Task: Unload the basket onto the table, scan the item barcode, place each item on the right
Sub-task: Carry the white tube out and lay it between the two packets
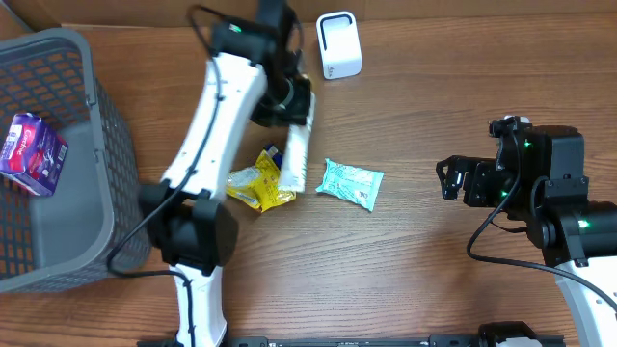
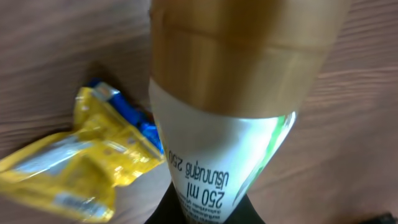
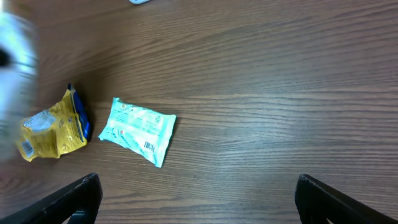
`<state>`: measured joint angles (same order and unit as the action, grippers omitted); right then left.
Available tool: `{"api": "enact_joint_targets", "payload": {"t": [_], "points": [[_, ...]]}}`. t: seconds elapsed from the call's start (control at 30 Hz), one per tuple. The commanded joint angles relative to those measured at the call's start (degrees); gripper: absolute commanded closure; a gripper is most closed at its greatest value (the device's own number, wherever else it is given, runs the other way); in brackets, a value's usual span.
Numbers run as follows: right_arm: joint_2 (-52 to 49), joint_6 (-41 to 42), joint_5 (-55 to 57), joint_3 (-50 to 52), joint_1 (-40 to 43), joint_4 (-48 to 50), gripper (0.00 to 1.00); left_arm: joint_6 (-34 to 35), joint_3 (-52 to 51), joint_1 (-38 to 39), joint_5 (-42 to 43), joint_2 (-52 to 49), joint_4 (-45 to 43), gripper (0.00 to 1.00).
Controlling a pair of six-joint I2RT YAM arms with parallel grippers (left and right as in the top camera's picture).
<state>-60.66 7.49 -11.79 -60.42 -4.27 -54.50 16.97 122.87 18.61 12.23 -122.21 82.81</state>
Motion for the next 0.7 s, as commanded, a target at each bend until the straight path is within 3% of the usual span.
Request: {"api": "enact_joint_targets", "payload": {"t": [0.0, 0.17, 0.43, 0.5, 0.63, 0.67], "points": [[0.04, -0.09, -0.31, -1.03, -0.26, 0.63, 0.00, 7.23, -7.19, 2.71, -0.24, -0.02, -4.96, 0.96], [0.04, -0.09, -0.31, -1.03, -0.26, 0.57, 0.00, 12.28, -17.81, 4.74, -1.90, -0.31, -15.82, 0.96], [0.04, -0.09, -0.31, -1.03, -0.26, -0.07, 0.00, 16.85, -24.94, 5.11, -11.39, -0.31, -18.80, 0.93], [0.04, -0.09, -0.31, -1.03, -0.26, -0.04, 0.00, 16.85, -25.62, 5.09, -11.34, -0.31, -18.80, 0.75], [0.04, -0.09, -0.31, -1.03, -0.26, -0.02, 0.00, 16.72, -25.55, 5.09, -11.15, -0.26, -18.82, 0.00], [0.04, -0.09, -0.31, -1.03, -0.26, -0.02, 0.00, 16.37, -25.31, 5.09, -11.13, -0.24, -18.78, 0.00]]}}
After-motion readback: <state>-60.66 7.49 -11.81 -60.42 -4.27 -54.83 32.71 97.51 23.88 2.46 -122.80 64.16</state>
